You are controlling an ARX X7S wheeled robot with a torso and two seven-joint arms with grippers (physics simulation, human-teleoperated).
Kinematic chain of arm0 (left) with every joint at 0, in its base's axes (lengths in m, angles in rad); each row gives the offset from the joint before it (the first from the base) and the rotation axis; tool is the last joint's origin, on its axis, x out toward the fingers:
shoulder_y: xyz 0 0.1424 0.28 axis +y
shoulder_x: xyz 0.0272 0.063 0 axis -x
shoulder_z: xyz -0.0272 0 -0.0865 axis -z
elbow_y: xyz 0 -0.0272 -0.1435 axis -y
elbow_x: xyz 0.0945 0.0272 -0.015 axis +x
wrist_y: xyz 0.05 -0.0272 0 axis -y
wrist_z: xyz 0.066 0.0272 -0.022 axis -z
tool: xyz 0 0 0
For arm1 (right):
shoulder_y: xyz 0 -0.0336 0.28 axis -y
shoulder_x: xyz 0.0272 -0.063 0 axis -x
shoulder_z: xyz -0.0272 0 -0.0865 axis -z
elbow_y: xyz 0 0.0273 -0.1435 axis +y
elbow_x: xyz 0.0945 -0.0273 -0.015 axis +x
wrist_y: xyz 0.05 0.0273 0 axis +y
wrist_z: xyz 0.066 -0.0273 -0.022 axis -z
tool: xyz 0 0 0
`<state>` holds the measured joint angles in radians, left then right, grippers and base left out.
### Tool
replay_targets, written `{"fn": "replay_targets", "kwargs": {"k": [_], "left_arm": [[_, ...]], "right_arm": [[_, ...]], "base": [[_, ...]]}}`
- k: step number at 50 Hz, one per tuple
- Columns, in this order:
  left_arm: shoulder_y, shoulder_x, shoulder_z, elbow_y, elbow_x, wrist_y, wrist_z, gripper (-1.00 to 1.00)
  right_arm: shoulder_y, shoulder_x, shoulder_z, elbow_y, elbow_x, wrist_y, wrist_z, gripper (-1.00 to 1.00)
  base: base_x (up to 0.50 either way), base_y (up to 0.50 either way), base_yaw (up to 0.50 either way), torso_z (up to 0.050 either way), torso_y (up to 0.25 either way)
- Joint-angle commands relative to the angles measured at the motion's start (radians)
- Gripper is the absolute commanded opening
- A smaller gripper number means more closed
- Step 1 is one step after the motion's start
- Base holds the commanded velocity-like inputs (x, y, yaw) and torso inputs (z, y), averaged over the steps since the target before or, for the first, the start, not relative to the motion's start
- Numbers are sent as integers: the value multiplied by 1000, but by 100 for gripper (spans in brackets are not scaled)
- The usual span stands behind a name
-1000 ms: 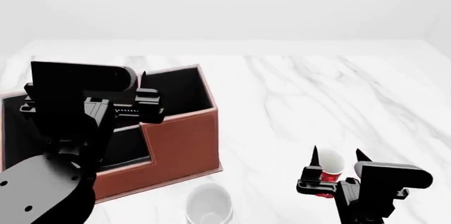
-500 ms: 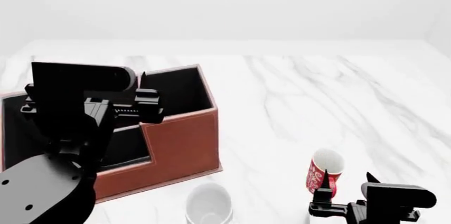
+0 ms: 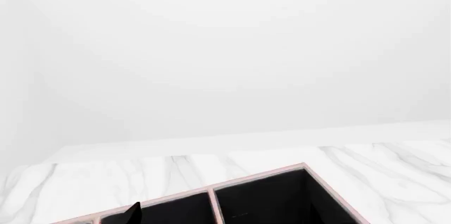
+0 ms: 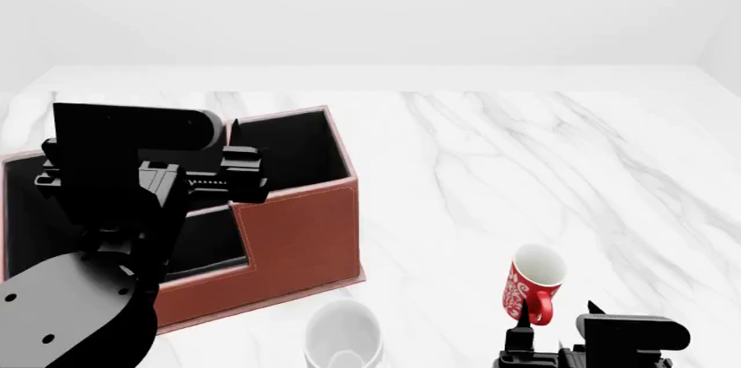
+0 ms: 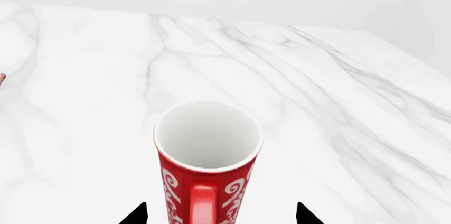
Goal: Pick up the red mug and place it to the right of the caddy.
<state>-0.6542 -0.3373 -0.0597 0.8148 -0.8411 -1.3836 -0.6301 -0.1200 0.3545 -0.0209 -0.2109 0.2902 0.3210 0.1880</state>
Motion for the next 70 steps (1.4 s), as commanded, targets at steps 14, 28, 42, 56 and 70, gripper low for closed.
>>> {"fn": "replay_targets", "kwargs": {"k": [14,28,42,56,70], "left_arm": [[10,10,-18,-10,12,29,6,100],[19,2,-13,-21,10,49,3,100],[16,-3,-13,-22,-3,50,-6,100],[23,-11,-3,-32,-3,70,-7,100],[28,-16,-3,-37,-10,81,-14,100]], "right_arm": [[5,-25,-3,43,-17,6,-32,100],[23,-25,-10,68,-8,15,-36,100],[44,-24,-13,89,4,27,-39,100],[67,-28,-22,115,4,30,-34,100],[68,-31,-22,126,-5,9,-18,-100]], "base": [[0,0,0,0,0],[0,0,0,0,0],[0,0,0,0,0],[0,0,0,0,0],[0,0,0,0,0]]}}
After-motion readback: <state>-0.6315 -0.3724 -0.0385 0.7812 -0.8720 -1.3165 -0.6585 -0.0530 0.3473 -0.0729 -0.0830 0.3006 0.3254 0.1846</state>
